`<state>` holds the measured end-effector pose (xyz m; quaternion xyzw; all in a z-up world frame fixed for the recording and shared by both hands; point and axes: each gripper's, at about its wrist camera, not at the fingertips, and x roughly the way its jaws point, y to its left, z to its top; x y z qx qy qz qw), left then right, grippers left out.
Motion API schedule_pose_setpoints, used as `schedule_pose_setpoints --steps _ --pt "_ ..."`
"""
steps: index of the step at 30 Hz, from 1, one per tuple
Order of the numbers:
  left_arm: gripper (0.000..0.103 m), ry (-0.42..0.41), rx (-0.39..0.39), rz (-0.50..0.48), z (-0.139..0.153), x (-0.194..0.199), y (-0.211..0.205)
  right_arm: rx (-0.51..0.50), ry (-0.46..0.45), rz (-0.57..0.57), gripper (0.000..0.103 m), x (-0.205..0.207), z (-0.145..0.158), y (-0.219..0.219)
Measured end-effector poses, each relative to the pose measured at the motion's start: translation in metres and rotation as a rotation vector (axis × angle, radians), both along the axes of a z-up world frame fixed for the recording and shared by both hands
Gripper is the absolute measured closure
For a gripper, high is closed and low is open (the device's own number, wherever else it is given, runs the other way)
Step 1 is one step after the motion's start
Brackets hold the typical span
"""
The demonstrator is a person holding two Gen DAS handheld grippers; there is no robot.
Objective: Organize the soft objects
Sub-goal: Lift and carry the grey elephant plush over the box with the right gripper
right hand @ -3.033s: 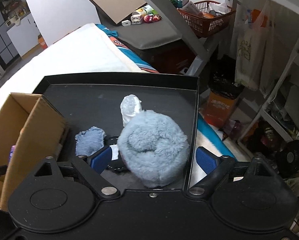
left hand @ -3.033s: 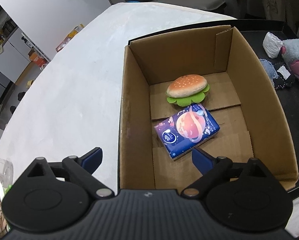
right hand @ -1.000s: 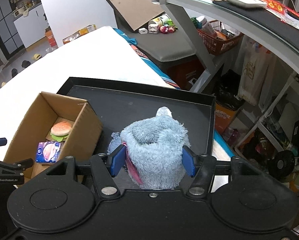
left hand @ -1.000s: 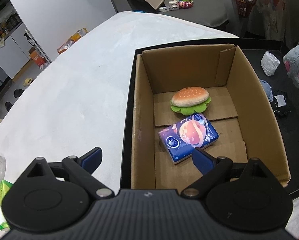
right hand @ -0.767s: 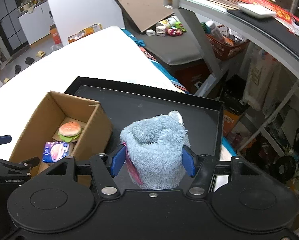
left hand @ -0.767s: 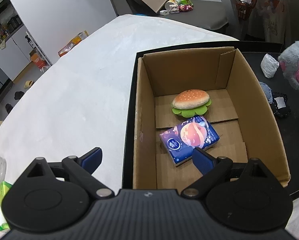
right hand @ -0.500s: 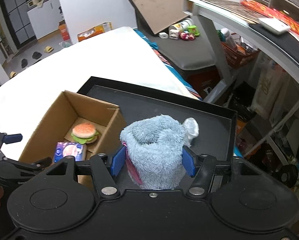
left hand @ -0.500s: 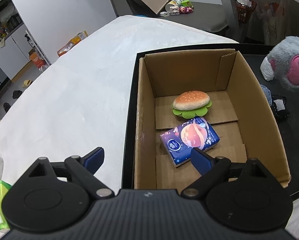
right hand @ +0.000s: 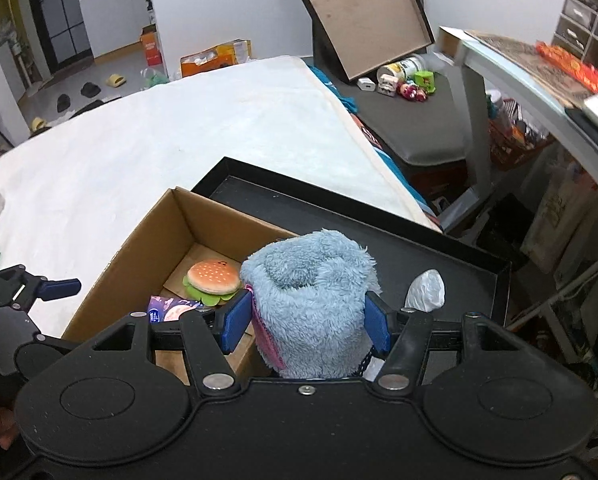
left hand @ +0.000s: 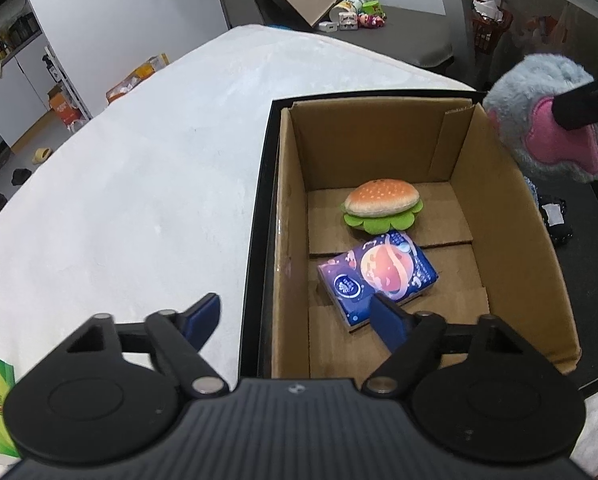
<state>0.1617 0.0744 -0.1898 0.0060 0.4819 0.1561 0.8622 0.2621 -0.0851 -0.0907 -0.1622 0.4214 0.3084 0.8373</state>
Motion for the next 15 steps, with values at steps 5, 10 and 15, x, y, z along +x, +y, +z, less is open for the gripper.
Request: schedule_pose_setpoints --steps 5,10,15 --pt "0.046 0.018 -0.021 0.000 -0.004 0.001 0.003 -0.023 -0.025 0.002 0.045 -0.002 0.005 0.011" --pt "0.059 0.021 -0.055 0.002 -0.006 -0.001 0.006 -0.030 -0.038 0.007 0.046 -0.004 0.011 0.016" --pt "0.072 0.012 -0.093 0.009 -0.006 -0.003 0.012 -0.034 -0.052 0.030 0.046 -0.009 0.016 0.029"
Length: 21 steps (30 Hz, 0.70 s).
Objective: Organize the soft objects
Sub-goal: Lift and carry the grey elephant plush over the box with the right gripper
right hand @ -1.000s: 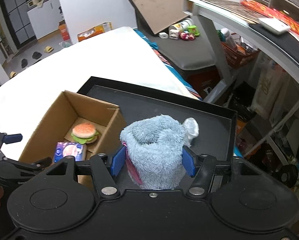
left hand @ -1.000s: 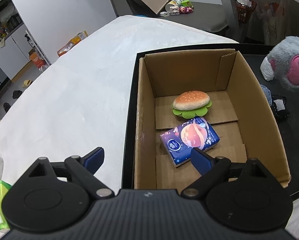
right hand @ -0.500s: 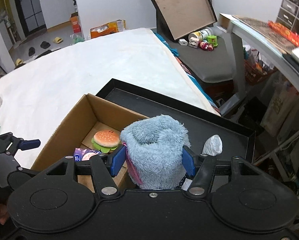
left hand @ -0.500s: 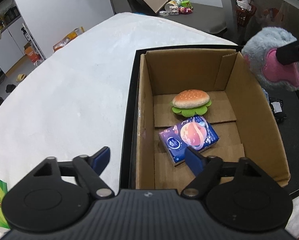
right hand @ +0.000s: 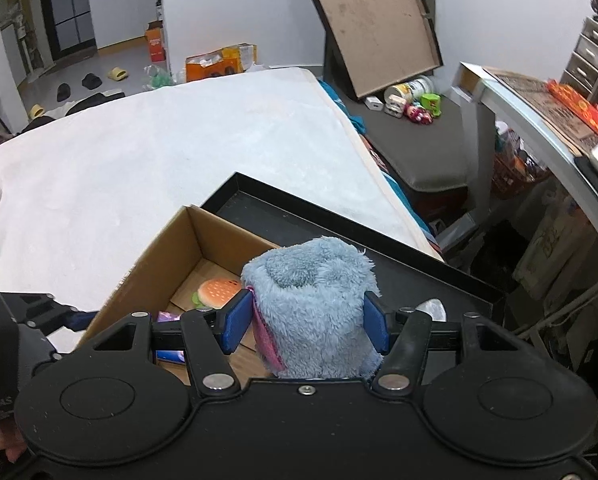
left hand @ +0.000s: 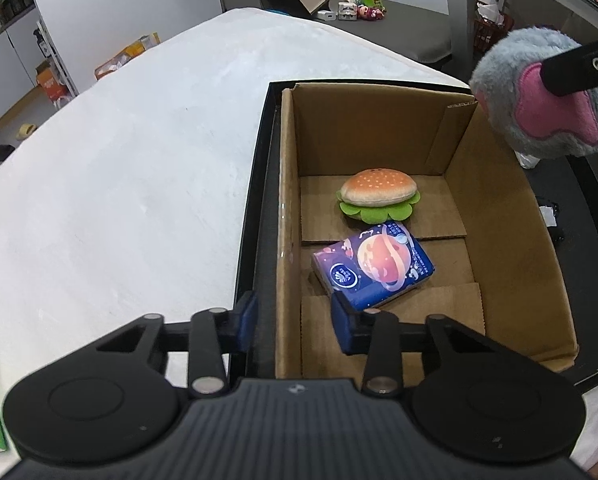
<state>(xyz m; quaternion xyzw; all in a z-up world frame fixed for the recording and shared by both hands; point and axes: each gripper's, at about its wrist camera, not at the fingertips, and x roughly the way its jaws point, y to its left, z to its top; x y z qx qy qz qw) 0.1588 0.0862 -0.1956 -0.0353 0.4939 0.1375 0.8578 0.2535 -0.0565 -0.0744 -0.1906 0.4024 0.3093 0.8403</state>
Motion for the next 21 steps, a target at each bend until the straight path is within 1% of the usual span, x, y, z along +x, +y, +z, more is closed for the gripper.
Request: schedule_pose_setpoints --steps 4,10,16,21 --pt "0.077 -0.002 -0.017 -0.001 0.000 -0.001 0.003 -0.011 0.006 0.029 0.046 -0.006 -0.004 0.014" --pt "0.079 -0.016 -0.029 -0.006 0.001 -0.003 0.004 -0.053 0.011 0.055 0.046 -0.011 -0.015 0.029" --pt "0.080 -0.024 -0.039 -0.006 0.001 -0.002 0.006 -0.084 0.004 0.064 0.045 -0.010 -0.022 0.039" --pt "0.080 -0.026 -0.045 -0.009 0.000 -0.002 0.008 -0.111 -0.022 0.083 0.044 -0.011 -0.029 0.048"
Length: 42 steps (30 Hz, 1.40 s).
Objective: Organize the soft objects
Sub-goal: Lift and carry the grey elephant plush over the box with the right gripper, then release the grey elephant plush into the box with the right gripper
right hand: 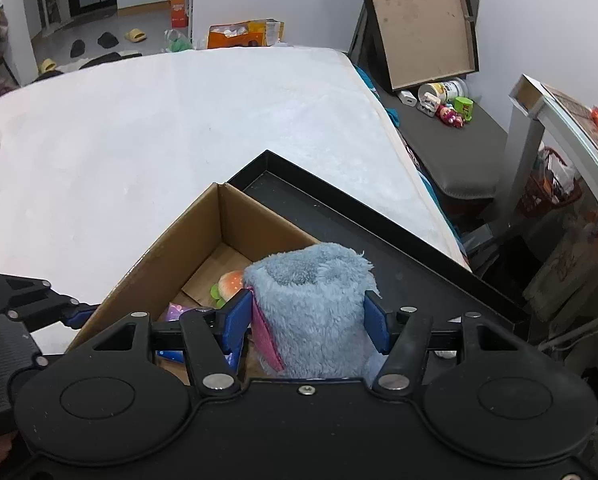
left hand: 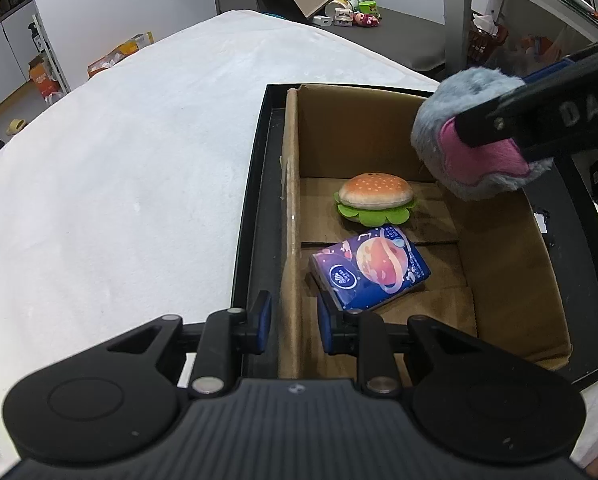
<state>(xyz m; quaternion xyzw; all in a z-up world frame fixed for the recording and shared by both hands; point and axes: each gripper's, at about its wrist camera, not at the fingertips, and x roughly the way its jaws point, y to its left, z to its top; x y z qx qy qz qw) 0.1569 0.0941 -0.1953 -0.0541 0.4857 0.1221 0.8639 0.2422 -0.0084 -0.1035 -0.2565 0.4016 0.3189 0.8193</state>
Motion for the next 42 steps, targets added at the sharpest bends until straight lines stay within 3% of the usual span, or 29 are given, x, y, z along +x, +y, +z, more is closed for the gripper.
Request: schedule_pose_setpoints --steps 13,19,23,35,42 --pt "0.080 0.004 -0.025 0.009 -0.004 0.001 0.007 -0.083 0.019 0.071 0.039 -0.002 -0.026 0.021" --pt "0.080 0.010 -0.033 0.010 -0.006 0.004 0.008 -0.109 0.020 0.076 0.028 -0.003 -0.028 0.023" --pt "0.079 0.013 -0.033 0.011 -0.006 0.004 0.009 -0.100 0.019 0.080 0.022 -0.003 -0.024 0.022" --pt "0.079 0.012 -0.013 0.018 -0.005 0.004 0.006 -0.051 0.009 0.063 0.022 -0.005 -0.007 0.002" --pt "0.071 0.029 0.028 0.016 -0.005 0.004 -0.002 -0.024 0.007 0.032 0.022 -0.004 -0.001 -0.019"
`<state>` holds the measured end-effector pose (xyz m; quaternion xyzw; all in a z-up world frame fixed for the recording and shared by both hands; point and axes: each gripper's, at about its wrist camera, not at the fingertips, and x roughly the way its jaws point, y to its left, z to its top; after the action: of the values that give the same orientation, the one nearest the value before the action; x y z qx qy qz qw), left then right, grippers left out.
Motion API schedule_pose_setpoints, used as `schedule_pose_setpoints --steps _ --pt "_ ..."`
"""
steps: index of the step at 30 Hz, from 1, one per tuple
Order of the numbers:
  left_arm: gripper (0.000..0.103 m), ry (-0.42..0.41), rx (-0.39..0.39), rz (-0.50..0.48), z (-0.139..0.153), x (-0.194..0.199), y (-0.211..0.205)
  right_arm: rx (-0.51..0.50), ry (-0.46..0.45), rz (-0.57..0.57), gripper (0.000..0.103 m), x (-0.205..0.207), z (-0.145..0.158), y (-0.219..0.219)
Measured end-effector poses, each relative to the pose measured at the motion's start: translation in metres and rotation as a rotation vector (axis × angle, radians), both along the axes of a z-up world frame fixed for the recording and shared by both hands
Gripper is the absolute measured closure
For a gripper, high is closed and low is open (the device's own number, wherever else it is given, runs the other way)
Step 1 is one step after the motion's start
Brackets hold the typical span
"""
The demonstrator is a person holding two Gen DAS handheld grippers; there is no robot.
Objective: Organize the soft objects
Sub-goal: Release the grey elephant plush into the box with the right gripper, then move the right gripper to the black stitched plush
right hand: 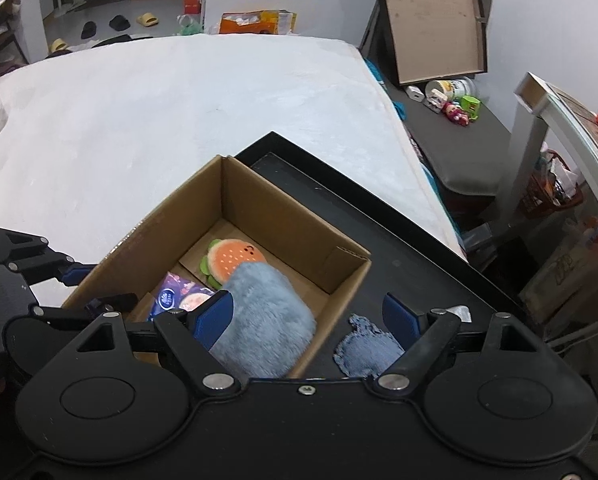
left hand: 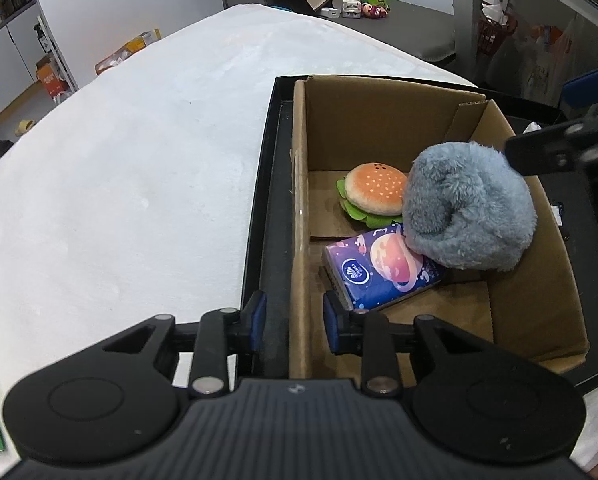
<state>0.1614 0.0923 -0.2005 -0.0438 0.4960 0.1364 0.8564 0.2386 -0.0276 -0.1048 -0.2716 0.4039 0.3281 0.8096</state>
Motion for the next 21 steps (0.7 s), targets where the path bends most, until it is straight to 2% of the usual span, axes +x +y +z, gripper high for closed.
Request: schedule_pose_setpoints --steps 8,13,21 --pt "0.052 0.005 0.040 -0.004 0.003 -0.002 -0.006 0.070 0.017 -0.055 0.020 0.008 0.002 -0.030" --pt "0.035 0.009 0.079 -0.009 0.005 -0.001 -0.010 0.106 0.020 -0.073 0.020 0.013 0.001 -0.047" --pt "0.021 0.005 0.145 -0.026 0.008 -0.001 -0.021 0.171 0.055 -0.132 0.017 0.027 -0.007 -0.079"
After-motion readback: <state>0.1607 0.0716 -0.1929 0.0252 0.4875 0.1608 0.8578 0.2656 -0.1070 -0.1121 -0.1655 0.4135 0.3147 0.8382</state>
